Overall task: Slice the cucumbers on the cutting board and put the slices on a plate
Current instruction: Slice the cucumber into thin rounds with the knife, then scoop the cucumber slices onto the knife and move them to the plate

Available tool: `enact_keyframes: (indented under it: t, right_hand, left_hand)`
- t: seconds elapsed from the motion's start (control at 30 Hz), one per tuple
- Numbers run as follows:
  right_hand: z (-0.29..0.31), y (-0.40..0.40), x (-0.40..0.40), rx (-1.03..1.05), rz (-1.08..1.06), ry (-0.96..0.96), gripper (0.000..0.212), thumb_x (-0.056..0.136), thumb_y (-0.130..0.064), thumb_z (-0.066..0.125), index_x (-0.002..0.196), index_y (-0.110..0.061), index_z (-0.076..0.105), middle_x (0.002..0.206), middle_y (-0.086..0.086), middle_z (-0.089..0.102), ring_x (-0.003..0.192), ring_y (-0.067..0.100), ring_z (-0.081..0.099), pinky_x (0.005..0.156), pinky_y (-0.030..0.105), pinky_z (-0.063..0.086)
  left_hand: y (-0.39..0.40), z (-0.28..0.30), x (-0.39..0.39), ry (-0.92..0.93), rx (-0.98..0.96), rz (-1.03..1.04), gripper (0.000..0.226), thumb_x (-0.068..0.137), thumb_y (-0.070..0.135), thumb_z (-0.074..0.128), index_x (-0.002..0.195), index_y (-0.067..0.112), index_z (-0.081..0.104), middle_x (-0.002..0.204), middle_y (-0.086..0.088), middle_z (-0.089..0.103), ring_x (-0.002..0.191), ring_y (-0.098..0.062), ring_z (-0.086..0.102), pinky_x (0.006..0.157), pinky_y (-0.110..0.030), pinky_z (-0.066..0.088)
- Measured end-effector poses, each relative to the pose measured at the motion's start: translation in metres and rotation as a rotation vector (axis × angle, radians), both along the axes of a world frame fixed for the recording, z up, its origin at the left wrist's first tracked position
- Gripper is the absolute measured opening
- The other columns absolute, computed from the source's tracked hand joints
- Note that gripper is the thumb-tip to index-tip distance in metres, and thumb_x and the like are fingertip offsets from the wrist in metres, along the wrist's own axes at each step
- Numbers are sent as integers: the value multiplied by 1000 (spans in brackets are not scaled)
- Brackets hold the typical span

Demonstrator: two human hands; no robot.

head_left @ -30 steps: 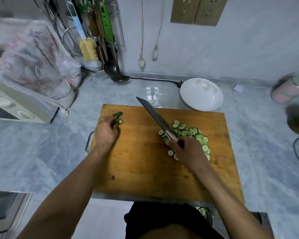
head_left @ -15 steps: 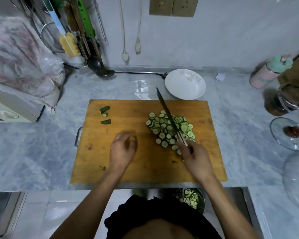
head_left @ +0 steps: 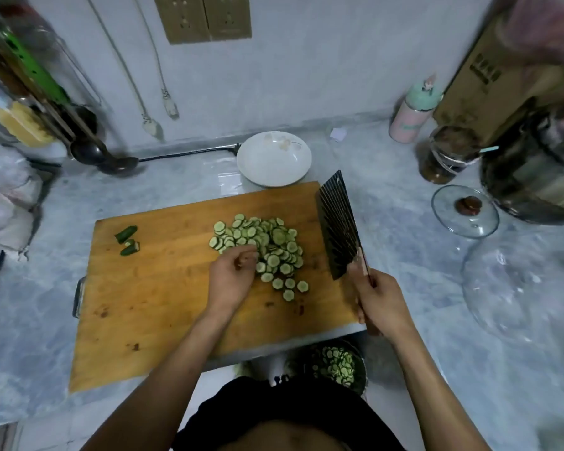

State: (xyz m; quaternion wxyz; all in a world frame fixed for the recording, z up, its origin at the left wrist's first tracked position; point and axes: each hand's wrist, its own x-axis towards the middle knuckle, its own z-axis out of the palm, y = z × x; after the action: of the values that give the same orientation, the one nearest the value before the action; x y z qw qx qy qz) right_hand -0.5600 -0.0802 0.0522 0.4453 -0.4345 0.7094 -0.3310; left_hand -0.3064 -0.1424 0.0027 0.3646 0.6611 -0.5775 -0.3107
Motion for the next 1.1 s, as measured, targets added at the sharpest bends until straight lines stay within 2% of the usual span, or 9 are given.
enact_keyframes:
  t: [0.17,0.37,0.5,0.6,0.67,0.8,0.93,1.03,1.1]
  right_hand:
    - [0,-20,-13,4,19,103,46,98,-33,61,61,-12,46,46,12,57,39,22,56,47,32,46]
    - [6,-42,-10,76,20,161,37,98,-26,61,67,-10,50,45,5,58,40,18,57,47,28,49]
    - [8,-59,0,140,4,175,37,98,-23,60,65,-10,49,45,4,56,38,16,55,44,27,47]
    - [13,-70,8,213,25,194,35,99,-22,56,66,-11,49,47,3,57,35,13,54,42,22,44]
    - [14,-78,13,303,43,206,28,99,-21,54,73,-9,53,50,6,61,36,13,56,44,22,46]
    - [10,-89,17,474,29,115,18,94,-13,51,83,-1,58,64,14,65,47,23,63,57,40,60]
    - [9,-97,26,488,-4,153,19,89,-9,51,75,1,59,61,17,63,44,26,60,57,43,59]
    - [3,-97,31,504,0,190,21,89,-13,50,77,1,60,57,16,62,42,25,57,57,42,60]
    - [0,-97,32,506,-7,207,20,91,-14,49,79,-1,59,57,14,61,41,23,55,53,36,57]
  left_hand:
    - [-53,15,-19,9,114,-30,15,90,13,62,98,16,75,89,8,68,78,1,58,66,-2,37]
    - [-143,14,-10,-94,235,-51,16,86,23,65,96,16,75,94,-3,73,93,-21,66,83,-26,48]
    - [-193,1,-10,82,449,19,21,85,35,67,79,15,65,85,-13,73,75,-28,71,80,-44,58]
    - [-212,-8,-20,253,518,114,25,90,24,61,100,2,61,86,-14,68,58,-19,68,72,-39,60]
    - [-226,-13,-26,401,566,158,38,90,20,57,121,-3,52,81,-13,67,60,-22,67,67,-36,61]
    - [-237,-19,-34,638,625,261,48,91,12,53,136,2,39,81,-16,67,63,-26,68,58,-30,59]
    - [-243,-25,-36,639,654,287,45,90,5,47,134,4,40,90,-19,69,64,-27,70,63,-33,61]
    - [-248,-25,-36,618,713,273,41,94,2,43,134,-4,36,62,-18,67,81,-34,70,85,-42,57]
    - [-247,-18,-38,624,704,283,43,97,0,38,139,-1,32,66,-22,63,72,-34,68,78,-43,59]
